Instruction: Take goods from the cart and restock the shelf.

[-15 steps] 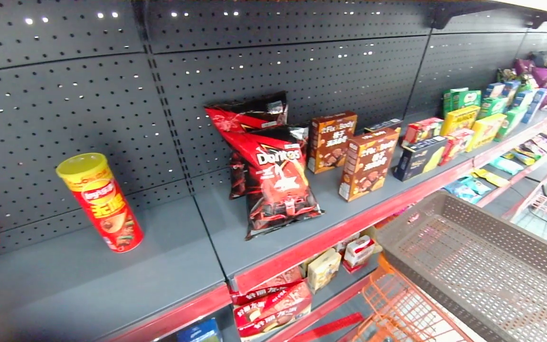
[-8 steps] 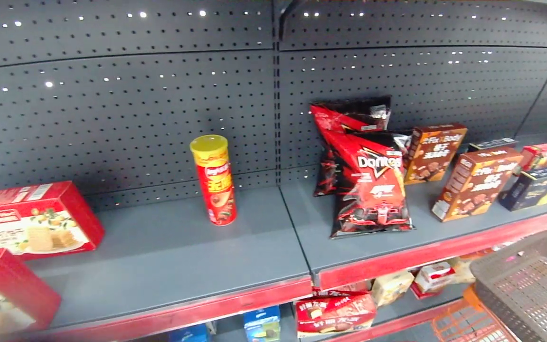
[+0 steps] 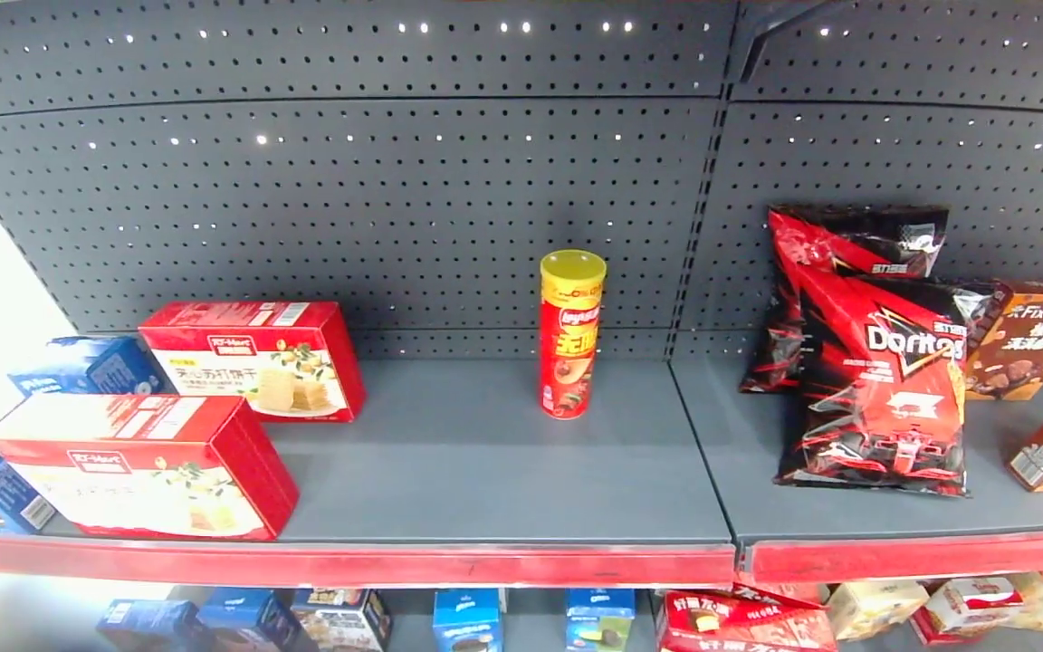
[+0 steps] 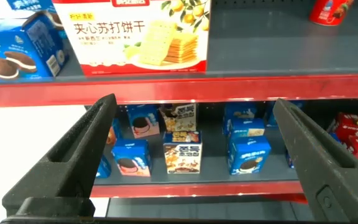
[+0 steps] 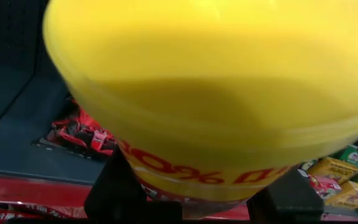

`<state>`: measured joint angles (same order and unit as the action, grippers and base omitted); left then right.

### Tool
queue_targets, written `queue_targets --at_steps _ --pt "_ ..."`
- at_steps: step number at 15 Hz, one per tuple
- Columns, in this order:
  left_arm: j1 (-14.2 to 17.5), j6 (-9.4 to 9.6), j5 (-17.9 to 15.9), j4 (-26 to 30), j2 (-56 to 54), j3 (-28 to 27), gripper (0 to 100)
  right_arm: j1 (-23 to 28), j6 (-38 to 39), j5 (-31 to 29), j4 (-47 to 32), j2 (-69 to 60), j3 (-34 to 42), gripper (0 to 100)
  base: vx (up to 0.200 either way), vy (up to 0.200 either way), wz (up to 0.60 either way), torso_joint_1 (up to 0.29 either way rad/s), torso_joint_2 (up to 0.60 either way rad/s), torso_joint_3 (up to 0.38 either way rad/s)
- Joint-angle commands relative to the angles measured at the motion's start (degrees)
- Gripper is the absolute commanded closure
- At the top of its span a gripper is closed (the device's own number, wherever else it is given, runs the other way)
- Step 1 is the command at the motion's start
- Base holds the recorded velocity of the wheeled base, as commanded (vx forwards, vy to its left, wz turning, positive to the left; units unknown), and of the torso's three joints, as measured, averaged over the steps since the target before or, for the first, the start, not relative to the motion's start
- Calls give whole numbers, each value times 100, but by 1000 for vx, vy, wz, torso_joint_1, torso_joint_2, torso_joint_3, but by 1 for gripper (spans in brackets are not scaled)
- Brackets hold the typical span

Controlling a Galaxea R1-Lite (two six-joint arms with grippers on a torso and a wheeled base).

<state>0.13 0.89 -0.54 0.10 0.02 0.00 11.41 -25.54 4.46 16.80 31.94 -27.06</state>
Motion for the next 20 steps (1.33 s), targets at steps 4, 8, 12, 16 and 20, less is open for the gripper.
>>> queue_targets --at_steps 4,8,12,16,20 --pt "-5 -1 1 -1 -2 0 0 19 -4 2 -1 14 -1 100 0 0 0 0 0 0" --pt "-5 -1 1 -1 -2 0 0 37 -4 -16 -10 14 17 100 0 0 0 0 0 0" --pt "-5 -1 1 -1 -2 0 0 45 -4 -24 -1 5 61 100 0 0 -150 1 1 1" --pt "-5 -10 1 -1 -2 0 0 63 -12 -33 -1 -4 43 100 0 0 0 0 0 0" --pt "-5 -19 10 -1 -2 0 0 72 -100 -42 -1 -127 52 100 0 0 0 0 0 0"
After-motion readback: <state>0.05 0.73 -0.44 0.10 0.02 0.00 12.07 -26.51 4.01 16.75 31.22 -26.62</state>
